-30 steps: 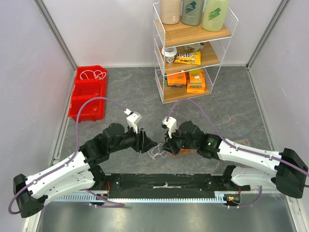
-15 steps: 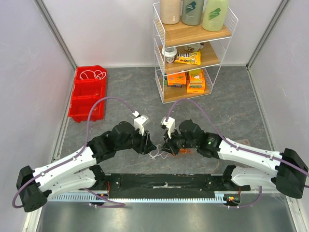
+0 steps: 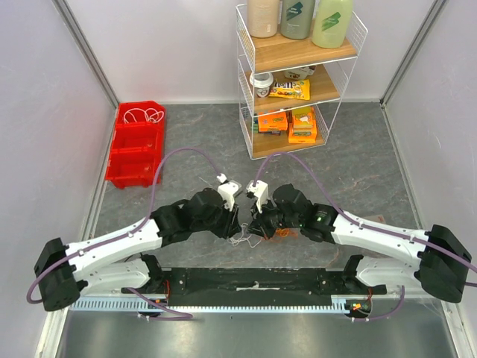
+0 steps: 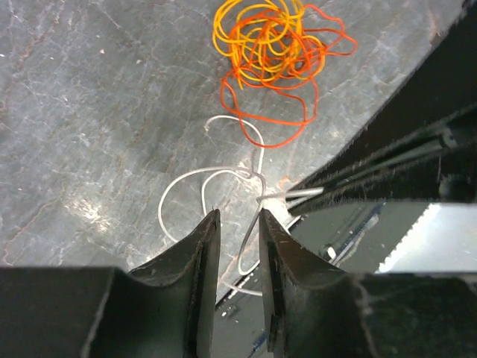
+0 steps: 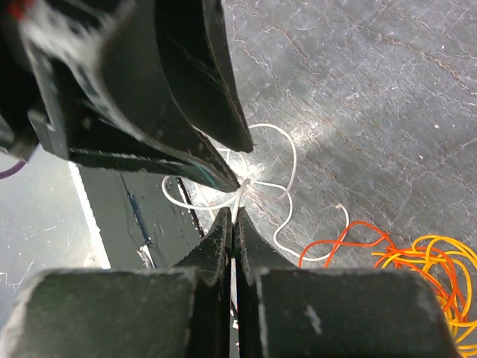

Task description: Untangle the cables

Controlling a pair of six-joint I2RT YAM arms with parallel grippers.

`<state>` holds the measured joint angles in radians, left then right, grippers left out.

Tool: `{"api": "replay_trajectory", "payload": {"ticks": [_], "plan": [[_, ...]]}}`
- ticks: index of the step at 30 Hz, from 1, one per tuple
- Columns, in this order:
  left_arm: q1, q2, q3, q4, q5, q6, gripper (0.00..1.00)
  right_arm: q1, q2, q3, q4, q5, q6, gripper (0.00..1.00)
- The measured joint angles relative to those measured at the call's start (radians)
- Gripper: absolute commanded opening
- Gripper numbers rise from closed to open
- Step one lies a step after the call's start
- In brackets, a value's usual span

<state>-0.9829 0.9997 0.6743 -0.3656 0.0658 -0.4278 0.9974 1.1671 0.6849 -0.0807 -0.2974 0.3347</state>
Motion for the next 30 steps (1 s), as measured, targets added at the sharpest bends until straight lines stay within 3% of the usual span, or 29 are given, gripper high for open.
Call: {"api": "replay_trajectory", "payload": {"ticks": [6, 10, 15, 23, 28, 30], "plan": [[-0.051, 0.099, 0.068, -0.056, -0.156, 0.007, 0.28, 0.0, 0.011, 0.001, 0.013, 0.011, 0.029, 0.0], [-0.058, 0.101, 0.068, -0.077, -0.216, 0.007, 0.31, 0.0, 0.011, 0.001, 0.021, 0.022, 0.042, 0.0], [-0.058, 0.101, 0.068, -0.082, -0.229, 0.008, 0.39, 0.0, 0.011, 0.001, 0.022, 0.033, 0.054, 0.0], [-0.058, 0.114, 0.067, 0.001, -0.218, 0.009, 0.4, 0.0, 0.011, 0.001, 0.071, 0.008, 0.085, 0.0], [-0.058, 0.136, 0.066, 0.035, -0.22, 0.011, 0.27, 0.0, 0.0, -0.002, 0.095, -0.012, 0.112, 0.0], [-0.059, 0.136, 0.063, 0.047, -0.241, 0.011, 0.14, 0.0, -0.012, -0.01, 0.116, -0.021, 0.125, 0.0]]}}
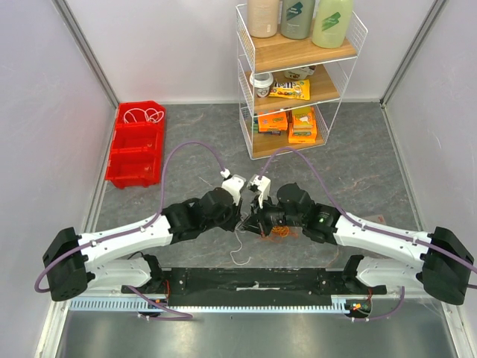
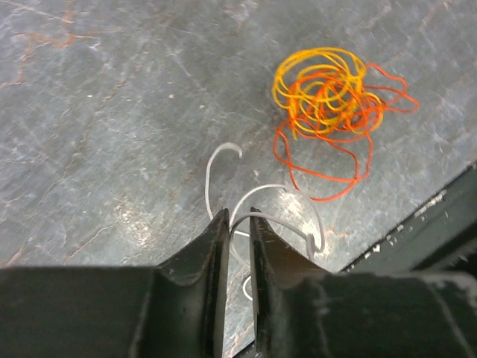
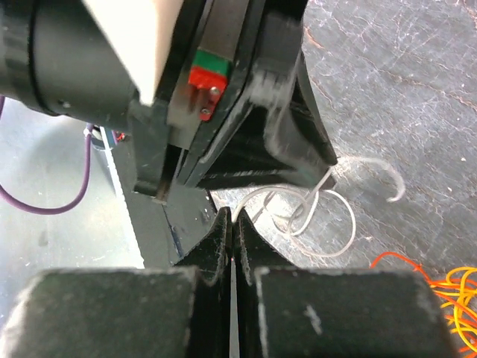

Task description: Untangle the cables

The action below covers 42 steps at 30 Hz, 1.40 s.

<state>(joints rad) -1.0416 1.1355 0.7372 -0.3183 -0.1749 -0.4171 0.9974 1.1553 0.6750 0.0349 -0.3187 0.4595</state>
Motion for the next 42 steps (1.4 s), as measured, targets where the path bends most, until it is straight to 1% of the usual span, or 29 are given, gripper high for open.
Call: {"api": "replay_trajectory", "payload": {"ticks": [2, 5, 7, 10, 12, 15, 18, 22, 27, 32, 33, 36, 38, 41, 42], "plan": [[-0.002, 0.0, -0.003, 0.004, -0.05, -0.011, 0.02, 0.0, -0.006, -0.009, 0.021, -0.003, 0.017, 0.0], [-0.004, 0.0, -0.003, -0.019, -0.172, -0.075, 0.02, 0.003, -0.005, -0.018, 0.036, 0.013, 0.045, 0.0], [-0.005, 0.0, -0.002, -0.061, -0.255, -0.147, 0.02, 0.019, 0.005, -0.018, 0.035, 0.089, 0.061, 0.0], [-0.014, -0.002, 0.001, -0.138, -0.367, -0.29, 0.02, 0.079, 0.052, 0.011, -0.016, 0.307, 0.126, 0.0], [-0.019, -0.011, 0.0, -0.175, -0.413, -0.357, 0.02, 0.117, 0.098, 0.048, -0.069, 0.47, 0.201, 0.0], [-0.031, -0.057, 0.0, -0.209, -0.466, -0.45, 0.02, 0.153, 0.159, 0.086, -0.106, 0.661, 0.307, 0.05], [-0.043, -0.11, -0.004, -0.225, -0.484, -0.523, 0.02, 0.164, 0.214, 0.113, -0.108, 0.8, 0.401, 0.08], [-0.058, -0.168, -0.031, -0.241, -0.502, -0.587, 0.02, 0.172, 0.257, 0.145, -0.111, 0.942, 0.487, 0.14], [-0.07, -0.259, -0.076, -0.283, -0.511, -0.632, 0.02, 0.169, 0.305, 0.157, -0.134, 1.079, 0.537, 0.16], [-0.083, -0.328, -0.09, -0.293, -0.512, -0.637, 0.01, 0.152, 0.326, 0.157, -0.134, 1.128, 0.545, 0.16], [-0.084, -0.34, -0.092, -0.293, -0.512, -0.637, 0.02, 0.146, 0.326, 0.157, -0.129, 1.135, 0.545, 0.18], [-0.084, -0.388, -0.105, -0.313, -0.515, -0.637, 0.02, 0.111, 0.323, 0.141, -0.117, 1.166, 0.546, 0.29], [-0.084, -0.42, -0.112, -0.341, -0.523, -0.643, 0.02, 0.074, 0.315, 0.111, -0.119, 1.183, 0.547, 0.32], [-0.085, -0.466, -0.113, -0.394, -0.539, -0.66, 0.02, 0.008, 0.283, 0.051, -0.123, 1.197, 0.537, 0.31], [-0.085, -0.48, -0.112, -0.412, -0.547, -0.662, 0.02, -0.017, 0.267, 0.032, -0.123, 1.198, 0.528, 0.37]]}}
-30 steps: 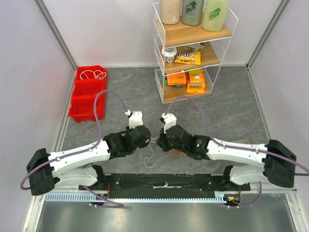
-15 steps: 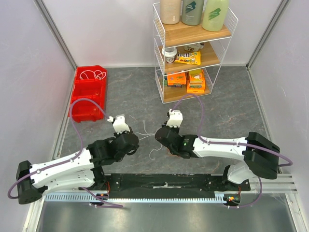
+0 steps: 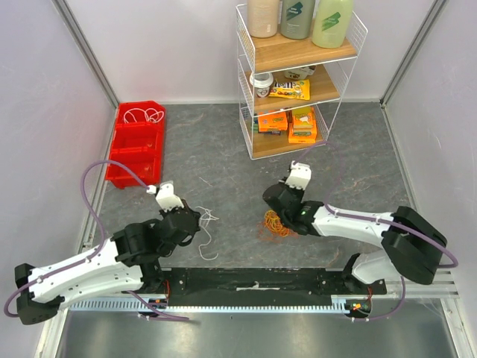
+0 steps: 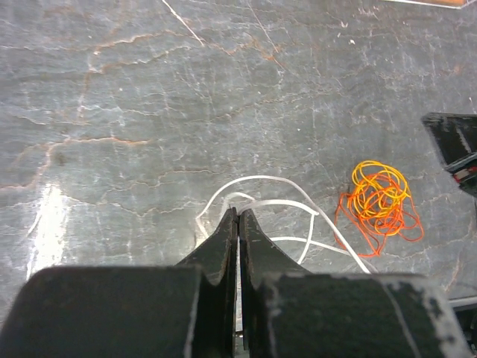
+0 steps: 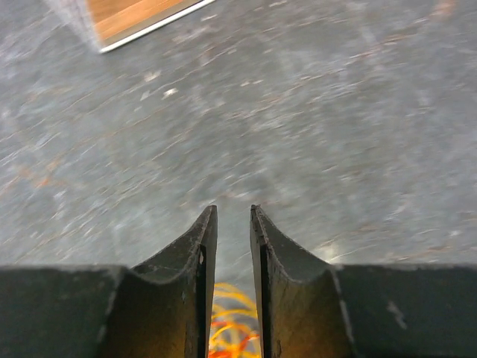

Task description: Untangle the cables

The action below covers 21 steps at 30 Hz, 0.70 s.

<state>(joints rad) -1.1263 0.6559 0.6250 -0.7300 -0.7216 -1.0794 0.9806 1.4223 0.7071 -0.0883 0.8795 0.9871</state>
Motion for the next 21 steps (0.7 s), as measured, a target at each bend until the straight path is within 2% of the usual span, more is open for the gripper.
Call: {"api": "replay_trajectory", "payload": {"ticks": [2, 3, 6, 9, 11, 14, 17, 21], "plan": [[0.0, -0.027, 0.0, -0.026, -0.011, 0.0, 0.02, -0.053, -0.042, -0.043, 0.017, -0.011, -0.047, 0.57], [0.0, -0.037, 0.001, -0.032, -0.011, 0.003, 0.02, -0.072, -0.062, -0.062, 0.04, -0.028, -0.079, 0.63], [0.0, -0.047, 0.014, -0.035, -0.008, 0.024, 0.02, -0.097, -0.121, -0.11, 0.144, -0.256, -0.267, 0.69], [0.0, -0.02, 0.04, -0.029, -0.001, 0.048, 0.02, -0.045, -0.124, -0.074, 0.175, -0.487, -0.411, 0.75], [0.0, 0.008, 0.054, -0.026, 0.003, 0.058, 0.02, 0.04, -0.147, -0.055, 0.203, -0.596, -0.486, 0.75], [-0.001, 0.06, 0.074, -0.031, 0.018, 0.063, 0.02, 0.18, -0.211, -0.05, 0.264, -0.665, -0.571, 0.74], [-0.002, 0.107, 0.096, -0.044, 0.025, 0.062, 0.02, 0.265, -0.229, -0.04, 0.338, -0.641, -0.629, 0.72], [-0.002, 0.15, 0.128, -0.084, 0.029, 0.048, 0.02, 0.347, -0.188, -0.017, 0.41, -0.512, -0.676, 0.69]]}}
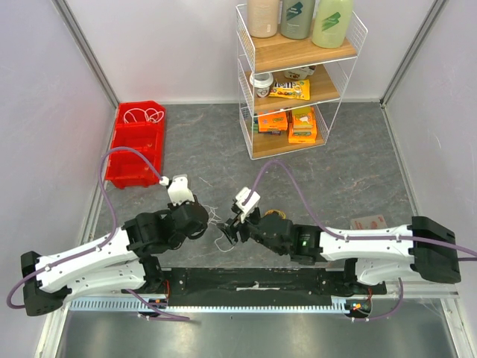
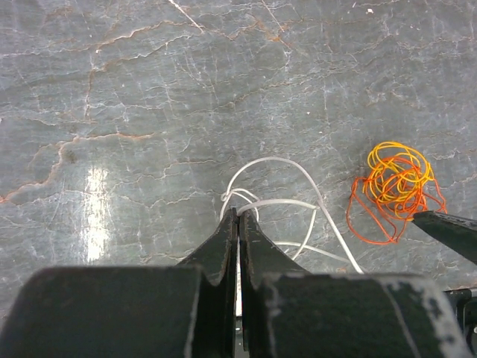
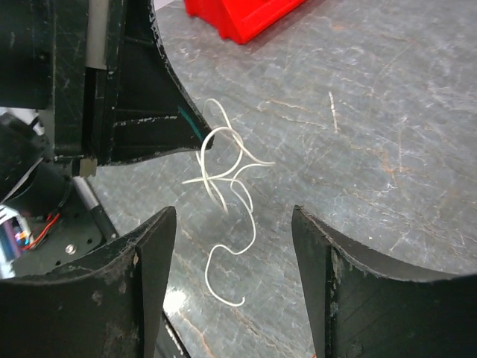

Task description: Untangle the cables

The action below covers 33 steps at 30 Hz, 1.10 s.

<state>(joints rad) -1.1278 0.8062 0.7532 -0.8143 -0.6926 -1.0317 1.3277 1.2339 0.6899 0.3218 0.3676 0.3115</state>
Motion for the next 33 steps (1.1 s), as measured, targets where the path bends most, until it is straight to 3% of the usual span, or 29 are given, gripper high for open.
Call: {"api": "replay_trajectory", "payload": {"ticks": [5, 11, 23, 29, 33], "plan": [[0.0, 0.023, 0.041, -0.04, 0.012, -0.027, 0.02, 0.069, 0.089, 0.045, 0.032, 0.202, -0.032, 0.61], [0.0, 0.029, 0.045, -0.064, 0.023, -0.04, 0.02, 0.104, 0.185, 0.093, 0.068, 0.428, -0.05, 0.44], [0.0, -0.007, 0.045, -0.061, 0.057, -0.045, 0.02, 0.124, 0.394, 0.211, 0.1, 0.663, -0.051, 0.44], [0.0, -0.035, 0.04, -0.043, 0.071, -0.045, 0.02, 0.12, 0.444, 0.244, 0.091, 0.693, -0.007, 0.33], [0.0, -0.061, 0.021, -0.044, 0.071, -0.045, 0.02, 0.103, 0.473, 0.284, 0.042, 0.784, 0.058, 0.35]]}}
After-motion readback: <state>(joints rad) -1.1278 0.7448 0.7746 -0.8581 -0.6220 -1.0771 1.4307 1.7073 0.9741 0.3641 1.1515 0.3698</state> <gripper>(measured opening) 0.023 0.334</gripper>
